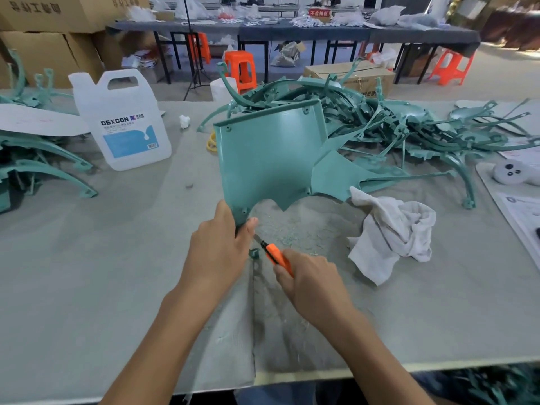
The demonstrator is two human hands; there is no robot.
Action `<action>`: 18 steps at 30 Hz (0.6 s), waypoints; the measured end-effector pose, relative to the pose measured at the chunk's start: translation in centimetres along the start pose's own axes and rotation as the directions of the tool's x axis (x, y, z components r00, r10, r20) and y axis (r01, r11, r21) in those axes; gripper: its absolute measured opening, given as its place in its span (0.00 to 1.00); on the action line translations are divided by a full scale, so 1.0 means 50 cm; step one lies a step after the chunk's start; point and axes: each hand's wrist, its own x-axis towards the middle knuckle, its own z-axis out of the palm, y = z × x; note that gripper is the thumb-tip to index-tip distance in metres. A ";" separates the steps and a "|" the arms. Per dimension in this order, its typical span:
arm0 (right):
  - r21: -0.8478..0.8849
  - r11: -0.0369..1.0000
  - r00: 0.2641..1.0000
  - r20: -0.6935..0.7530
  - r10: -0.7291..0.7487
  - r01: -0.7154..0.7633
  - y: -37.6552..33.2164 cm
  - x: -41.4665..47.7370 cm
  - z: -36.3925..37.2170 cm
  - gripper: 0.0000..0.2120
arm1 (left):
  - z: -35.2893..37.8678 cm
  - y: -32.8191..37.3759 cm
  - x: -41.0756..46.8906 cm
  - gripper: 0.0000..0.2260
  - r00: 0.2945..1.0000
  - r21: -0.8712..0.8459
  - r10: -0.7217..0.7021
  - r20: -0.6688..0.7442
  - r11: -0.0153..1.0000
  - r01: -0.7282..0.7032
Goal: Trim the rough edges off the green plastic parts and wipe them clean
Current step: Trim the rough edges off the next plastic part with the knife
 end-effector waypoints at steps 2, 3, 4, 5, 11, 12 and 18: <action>0.058 0.998 1.000 0.018 -0.003 0.002 0.002 0.000 0.002 0.10 | -0.001 -0.004 0.000 0.15 1.000 -0.026 0.001 -0.006 1.000 -0.002; 0.078 0.997 0.999 0.034 0.010 -0.013 0.005 0.001 0.002 0.10 | -0.002 -0.009 0.001 0.14 1.000 -0.045 0.000 -0.009 0.999 0.000; 0.079 0.996 0.999 0.040 0.034 -0.037 0.013 0.003 0.001 0.10 | -0.002 -0.016 0.001 0.14 1.000 -0.075 -0.002 -0.013 0.997 0.001; 0.072 0.995 0.997 0.027 0.068 -0.070 0.022 0.004 -0.002 0.10 | -0.002 -0.022 -0.001 0.12 1.000 -0.120 -0.011 -0.021 0.993 0.008; 0.863 0.482 0.972 0.044 0.229 -0.153 0.012 0.001 -0.075 0.16 | 0.003 -0.050 -0.022 0.09 0.994 -0.398 -0.084 -0.073 0.916 0.048; 0.929 0.353 0.982 0.052 0.180 -0.114 -0.002 -0.004 -0.090 0.20 | 0.004 -0.053 -0.021 0.12 0.993 -0.455 -0.095 -0.069 0.889 0.053; 0.957 0.214 0.979 -0.204 0.006 0.198 -0.094 -0.021 -0.133 0.19 | 0.041 -0.030 -0.020 0.06 0.994 -0.621 -0.106 -0.039 0.782 0.059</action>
